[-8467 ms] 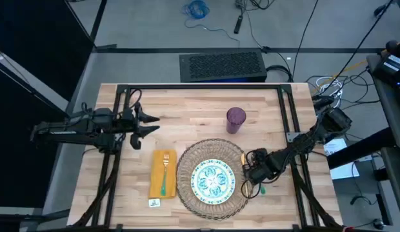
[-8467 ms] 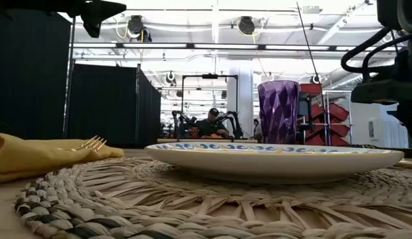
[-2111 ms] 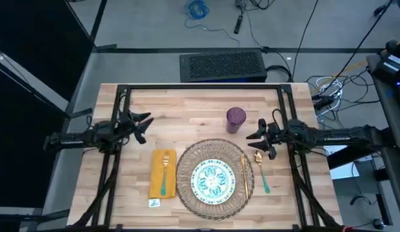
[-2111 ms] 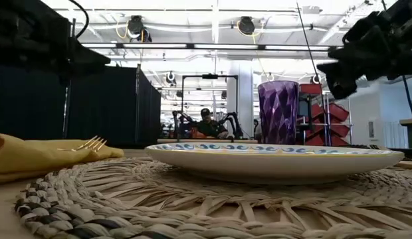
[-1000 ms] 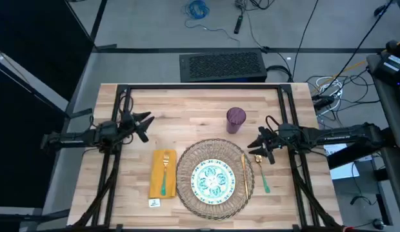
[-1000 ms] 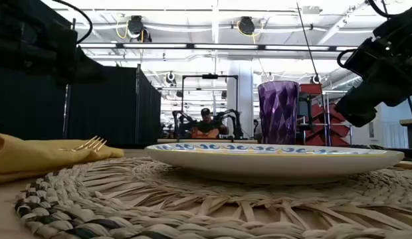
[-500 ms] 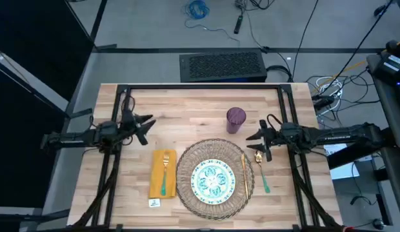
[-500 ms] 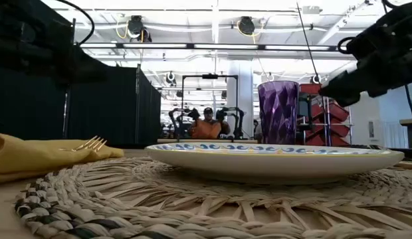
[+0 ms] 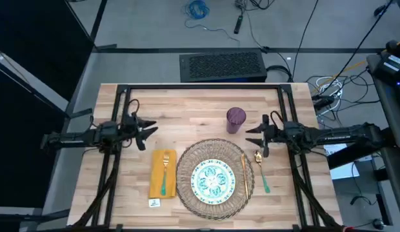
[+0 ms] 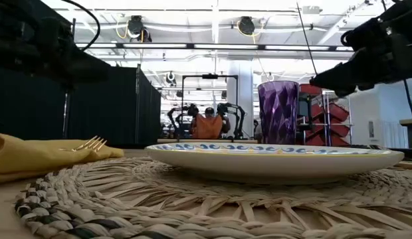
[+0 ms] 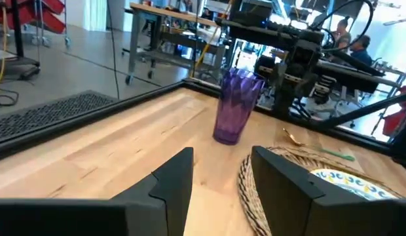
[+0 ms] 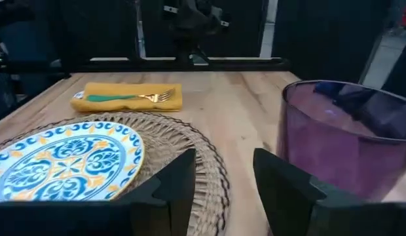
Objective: Set table place
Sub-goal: Return to Home Position
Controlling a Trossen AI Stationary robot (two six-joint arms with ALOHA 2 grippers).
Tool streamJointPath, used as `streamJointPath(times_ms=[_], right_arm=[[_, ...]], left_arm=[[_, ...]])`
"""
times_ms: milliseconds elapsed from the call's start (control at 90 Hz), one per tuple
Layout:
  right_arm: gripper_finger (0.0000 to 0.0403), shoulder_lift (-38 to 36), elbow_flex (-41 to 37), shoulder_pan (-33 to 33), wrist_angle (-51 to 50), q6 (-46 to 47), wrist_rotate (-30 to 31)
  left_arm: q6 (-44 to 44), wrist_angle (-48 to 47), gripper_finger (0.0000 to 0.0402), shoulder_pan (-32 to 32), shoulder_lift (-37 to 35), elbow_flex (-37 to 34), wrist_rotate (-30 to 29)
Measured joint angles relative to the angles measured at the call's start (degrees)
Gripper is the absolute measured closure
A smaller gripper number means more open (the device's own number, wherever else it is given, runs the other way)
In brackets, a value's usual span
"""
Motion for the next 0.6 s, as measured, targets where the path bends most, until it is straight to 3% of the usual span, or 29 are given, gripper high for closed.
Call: streamJointPath(times_ms=[111,600], right_arm=[[0.0264,0.0,0.0,0.07,0.01,0.58,-0.2],[0.0264,0.0,0.0,0.07,-0.01,0.67,-0.18]], left_arm=[[-0.03,-0.52,0.0261,-0.04,0.0,0.0,6.21],[1.65,-0.84,0.0261,-0.04,0.0,0.0,5.1]])
